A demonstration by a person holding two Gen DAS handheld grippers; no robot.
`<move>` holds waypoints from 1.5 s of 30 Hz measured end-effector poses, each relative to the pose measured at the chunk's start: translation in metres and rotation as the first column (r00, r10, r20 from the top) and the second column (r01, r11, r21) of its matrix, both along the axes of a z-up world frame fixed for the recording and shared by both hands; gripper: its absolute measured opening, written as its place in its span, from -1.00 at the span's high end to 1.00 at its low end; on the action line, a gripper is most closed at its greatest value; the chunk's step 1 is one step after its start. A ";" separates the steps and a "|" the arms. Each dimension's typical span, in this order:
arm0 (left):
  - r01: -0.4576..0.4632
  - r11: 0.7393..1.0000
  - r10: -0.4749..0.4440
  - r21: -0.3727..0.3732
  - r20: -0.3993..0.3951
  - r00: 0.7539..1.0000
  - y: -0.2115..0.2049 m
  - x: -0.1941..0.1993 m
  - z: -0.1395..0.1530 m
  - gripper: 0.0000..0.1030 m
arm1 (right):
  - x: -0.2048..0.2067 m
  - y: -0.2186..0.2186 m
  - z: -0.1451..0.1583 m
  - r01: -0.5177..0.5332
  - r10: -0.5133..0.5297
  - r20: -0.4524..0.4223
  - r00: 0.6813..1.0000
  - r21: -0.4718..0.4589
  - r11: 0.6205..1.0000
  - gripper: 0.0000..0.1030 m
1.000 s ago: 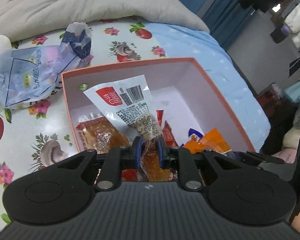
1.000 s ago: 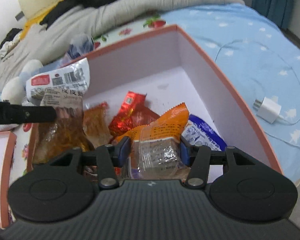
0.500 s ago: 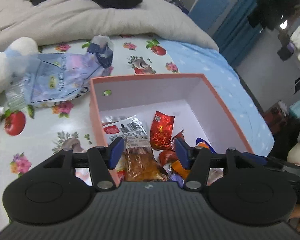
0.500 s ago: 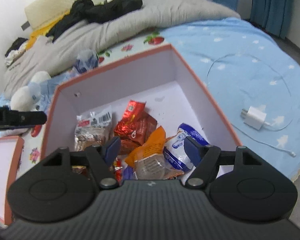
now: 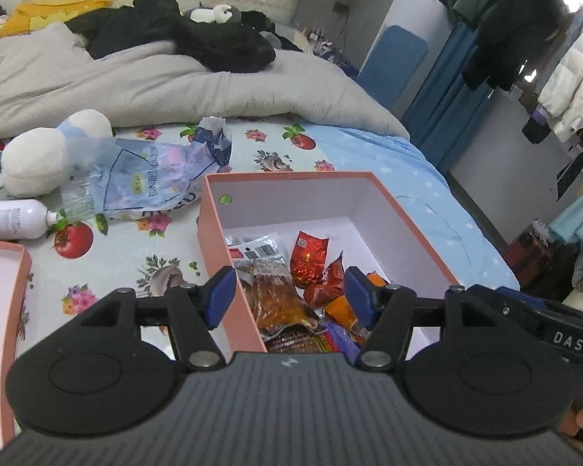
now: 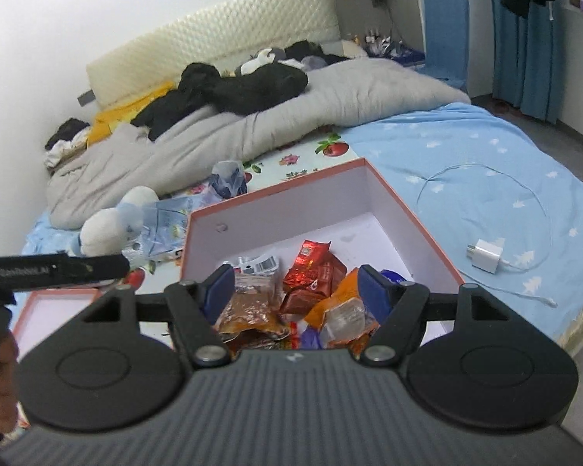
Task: Organize snacks
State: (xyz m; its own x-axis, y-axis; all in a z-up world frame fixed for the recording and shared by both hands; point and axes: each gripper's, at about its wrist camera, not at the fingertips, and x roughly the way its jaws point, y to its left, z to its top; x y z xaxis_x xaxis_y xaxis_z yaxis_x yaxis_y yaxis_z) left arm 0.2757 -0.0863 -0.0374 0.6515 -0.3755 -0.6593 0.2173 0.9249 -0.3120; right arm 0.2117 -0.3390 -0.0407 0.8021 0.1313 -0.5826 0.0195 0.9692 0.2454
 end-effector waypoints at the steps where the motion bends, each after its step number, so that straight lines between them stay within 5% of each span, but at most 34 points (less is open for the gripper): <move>1: -0.002 1.000 0.002 0.005 0.013 1.000 0.001 -0.007 0.002 -0.30 | -0.006 0.001 0.000 0.001 -0.001 0.001 1.000 0.015 1.000 -0.39; 13: -0.036 0.997 0.027 0.072 0.123 0.992 0.010 -0.094 0.015 -0.30 | -0.077 0.019 0.001 0.070 -0.069 0.039 0.997 -0.003 0.998 -0.39; 22: -0.010 0.995 -0.002 0.100 0.119 0.993 0.004 -0.140 0.017 -0.30 | -0.108 0.028 0.007 0.068 -0.066 0.047 0.997 -0.042 0.997 -0.39; 39: 0.005 0.998 -0.013 0.065 0.115 0.993 0.013 -0.161 0.031 -0.31 | -0.115 0.036 0.007 0.049 -0.047 0.038 0.998 -0.042 0.998 -0.39; 45: -0.007 0.997 0.000 0.071 0.093 0.996 0.014 -0.157 0.029 -0.69 | -0.114 0.037 0.004 0.049 -0.047 0.030 0.998 -0.073 0.996 -0.45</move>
State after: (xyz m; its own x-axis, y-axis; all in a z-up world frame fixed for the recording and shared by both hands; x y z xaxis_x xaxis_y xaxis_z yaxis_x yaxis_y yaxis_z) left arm 0.1191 -0.0722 -0.0081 0.7121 -0.3273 -0.6212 0.2390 0.9449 -0.2239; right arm 0.0978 -0.3022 -0.0369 0.8226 0.0499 -0.5664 0.0607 0.9827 0.1748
